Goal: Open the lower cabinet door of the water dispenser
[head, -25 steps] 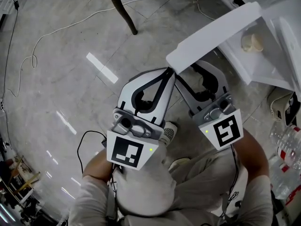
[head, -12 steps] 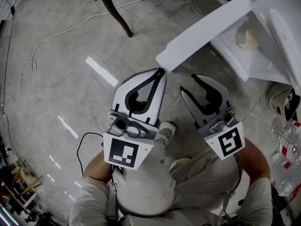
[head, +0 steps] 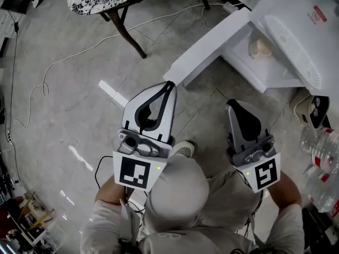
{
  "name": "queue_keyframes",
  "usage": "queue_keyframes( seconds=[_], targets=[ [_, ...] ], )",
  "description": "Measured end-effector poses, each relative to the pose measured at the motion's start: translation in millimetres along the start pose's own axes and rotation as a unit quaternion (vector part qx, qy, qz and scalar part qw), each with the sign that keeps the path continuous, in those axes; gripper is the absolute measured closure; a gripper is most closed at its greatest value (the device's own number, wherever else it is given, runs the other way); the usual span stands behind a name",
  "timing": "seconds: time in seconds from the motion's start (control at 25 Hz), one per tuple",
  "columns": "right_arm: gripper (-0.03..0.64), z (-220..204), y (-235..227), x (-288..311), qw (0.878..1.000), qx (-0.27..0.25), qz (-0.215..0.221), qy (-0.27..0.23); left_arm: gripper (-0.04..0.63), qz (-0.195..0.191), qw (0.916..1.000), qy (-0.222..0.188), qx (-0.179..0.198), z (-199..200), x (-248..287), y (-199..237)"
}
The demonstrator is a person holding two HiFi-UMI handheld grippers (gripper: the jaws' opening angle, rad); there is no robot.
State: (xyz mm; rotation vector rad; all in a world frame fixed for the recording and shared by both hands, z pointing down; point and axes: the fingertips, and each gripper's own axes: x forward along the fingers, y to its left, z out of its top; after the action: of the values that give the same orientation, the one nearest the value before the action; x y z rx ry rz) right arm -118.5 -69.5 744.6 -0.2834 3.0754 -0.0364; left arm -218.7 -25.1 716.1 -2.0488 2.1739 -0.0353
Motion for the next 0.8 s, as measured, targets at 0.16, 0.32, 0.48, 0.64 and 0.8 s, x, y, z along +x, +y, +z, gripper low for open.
queue_keyframes(
  seconds=[0.16, 0.32, 0.48, 0.64, 0.8],
  targets=[
    [0.597, 43, -14, -19, 0.999, 0.014, -0.044, -0.013, 0.591, -0.001, 0.9999, -0.002, -0.011, 37, 16, -3],
    [0.595, 120, -29, -41, 0.995, 0.007, -0.097, -0.033, 0.591, -0.006, 0.9998, -0.009, -0.014, 105, 34, -9],
    [0.595, 202, -39, -64, 0.988, 0.005, -0.148, -0.036, 0.591, -0.030, 0.9994, -0.008, -0.013, 189, 49, -24],
    [0.595, 281, -38, -79, 0.982, 0.012, -0.186, -0.028, 0.591, -0.049, 0.9985, -0.015, -0.019, 277, 60, -30],
    [0.595, 375, -34, -93, 0.973, 0.021, -0.228, -0.027, 0.591, -0.068, 0.9970, -0.023, -0.030, 373, 68, -36]
  ],
)
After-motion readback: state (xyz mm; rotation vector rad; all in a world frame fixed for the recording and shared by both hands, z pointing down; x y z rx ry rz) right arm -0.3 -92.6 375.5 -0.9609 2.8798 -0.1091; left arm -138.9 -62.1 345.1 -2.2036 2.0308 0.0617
